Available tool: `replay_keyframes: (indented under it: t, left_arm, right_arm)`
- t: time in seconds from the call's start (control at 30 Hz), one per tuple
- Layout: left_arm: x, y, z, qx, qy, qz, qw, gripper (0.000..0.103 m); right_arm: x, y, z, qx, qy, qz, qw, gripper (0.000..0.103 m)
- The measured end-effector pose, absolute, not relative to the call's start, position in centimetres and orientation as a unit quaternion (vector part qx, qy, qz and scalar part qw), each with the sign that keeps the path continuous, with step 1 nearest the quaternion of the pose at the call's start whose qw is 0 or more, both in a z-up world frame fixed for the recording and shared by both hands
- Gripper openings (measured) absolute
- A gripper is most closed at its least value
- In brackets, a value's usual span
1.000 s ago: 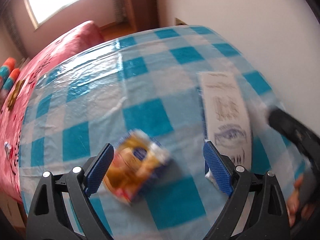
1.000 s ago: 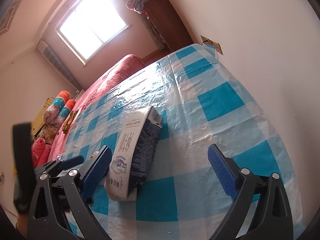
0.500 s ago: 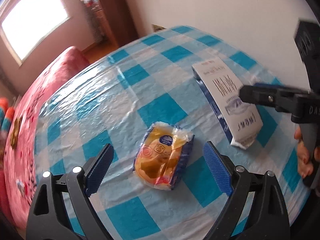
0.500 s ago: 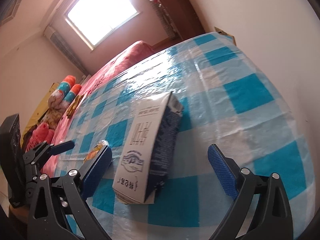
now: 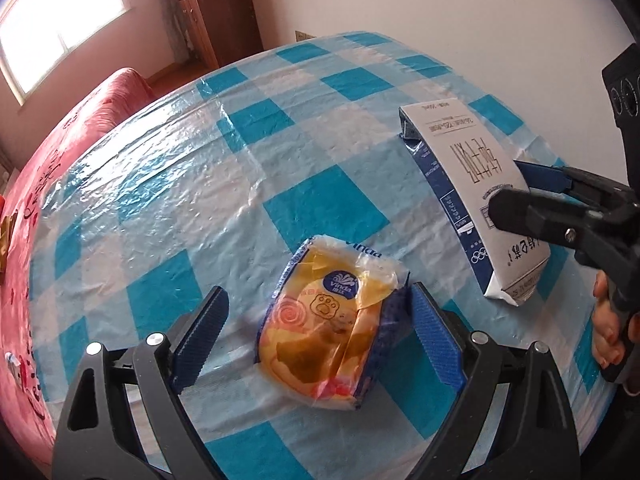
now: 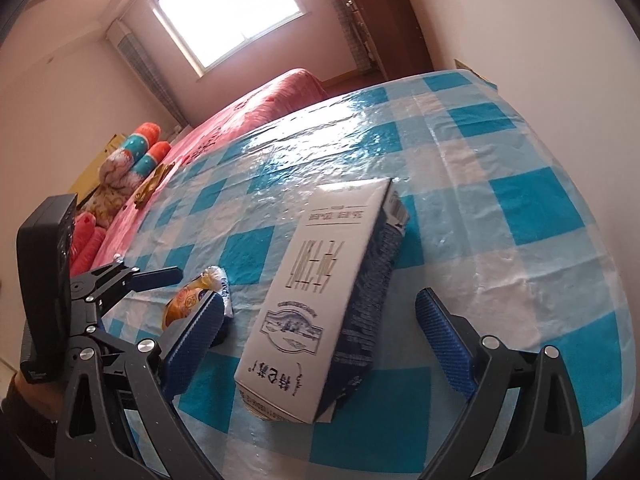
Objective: Collect trash
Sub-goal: 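Close the left gripper on the yellow snack cake packet, then grasp the white milk carton with the right gripper while the left holds the snack packet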
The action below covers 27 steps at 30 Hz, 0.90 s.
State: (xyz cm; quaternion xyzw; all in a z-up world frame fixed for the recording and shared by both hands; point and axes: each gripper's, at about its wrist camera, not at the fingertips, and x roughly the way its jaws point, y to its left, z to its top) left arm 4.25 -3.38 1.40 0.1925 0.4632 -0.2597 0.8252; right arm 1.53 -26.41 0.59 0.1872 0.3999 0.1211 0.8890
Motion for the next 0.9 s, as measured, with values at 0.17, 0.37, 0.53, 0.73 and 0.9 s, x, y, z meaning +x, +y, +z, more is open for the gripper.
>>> replay_keyframes:
  t: [0.17, 0.37, 0.53, 0.73, 0.9]
  left_arm:
    - [3.9, -3.4, 1.4, 0.168, 0.458, -0.267, 0.831, 0.076]
    - [3.0, -3.4, 1.6, 0.153, 0.451, -0.252, 0.843, 0.060]
    - [2.5, -3.1, 1.7, 0.135, 0.455, -0.222, 0.852, 0.054]
    - [1.7, -1.9, 1.8, 0.096, 0.457, -0.196, 0.863, 0.051]
    - [1.1, -0.6, 1.9, 0.065, 0.456, -0.188, 0.867, 0.050]
  right_arm:
    - [1.8, -26.2, 0.5, 0.182, 0.400, 0.124, 0.890, 0.095]
    - [2.2, -26.0, 0.4, 0.177, 0.400, 0.122, 0.891, 0.095]
    - [2.7, -25.5, 0.5, 0.167, 0.402, 0.118, 0.892, 0.095]
    - [2.9, -25.3, 0.5, 0.162, 0.404, 0.117, 0.893, 0.095]
    - [3.1, -25.0, 0.5, 0.157, 0.405, 0.114, 0.894, 0.095]
